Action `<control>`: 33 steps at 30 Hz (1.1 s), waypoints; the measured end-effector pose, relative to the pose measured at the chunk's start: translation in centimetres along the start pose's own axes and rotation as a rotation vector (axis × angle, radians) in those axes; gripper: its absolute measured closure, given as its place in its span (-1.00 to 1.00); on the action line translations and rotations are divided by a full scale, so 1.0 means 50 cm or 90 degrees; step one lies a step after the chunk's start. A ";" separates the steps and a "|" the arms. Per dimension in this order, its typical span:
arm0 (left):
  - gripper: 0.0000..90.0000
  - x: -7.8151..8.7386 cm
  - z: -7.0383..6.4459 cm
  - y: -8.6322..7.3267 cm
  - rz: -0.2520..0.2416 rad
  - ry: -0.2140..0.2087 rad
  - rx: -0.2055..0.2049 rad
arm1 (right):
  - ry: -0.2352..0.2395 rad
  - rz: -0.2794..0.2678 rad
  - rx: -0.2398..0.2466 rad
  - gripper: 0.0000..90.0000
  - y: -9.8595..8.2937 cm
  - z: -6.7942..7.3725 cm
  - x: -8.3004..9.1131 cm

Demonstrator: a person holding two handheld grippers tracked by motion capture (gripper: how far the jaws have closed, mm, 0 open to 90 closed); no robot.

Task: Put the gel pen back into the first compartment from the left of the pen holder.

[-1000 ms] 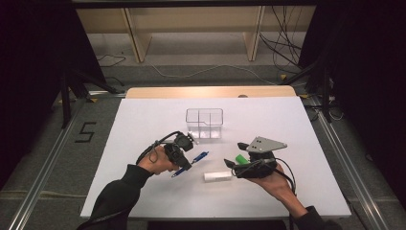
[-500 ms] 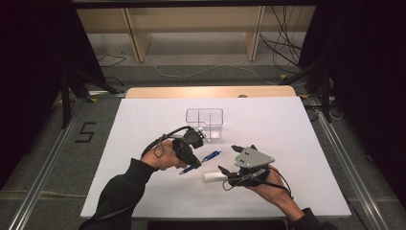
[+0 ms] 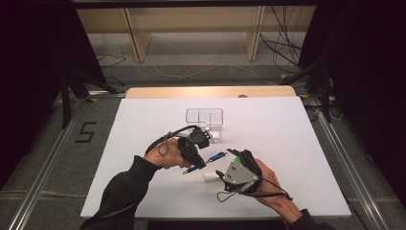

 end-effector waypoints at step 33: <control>0.75 0.001 -0.017 0.010 0.012 -0.008 -0.021 | -0.117 0.115 0.260 -0.24 -0.006 0.047 -0.043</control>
Point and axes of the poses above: each handheld gripper's, and its own axes: x roughly backward along the jaws, y roughly out of its top, z roughly to its left, the point moved 2 cm from there along -x, roughly forward along the jaws, and after that the axes turned 12 degrees about y, right-handed, at the moved point
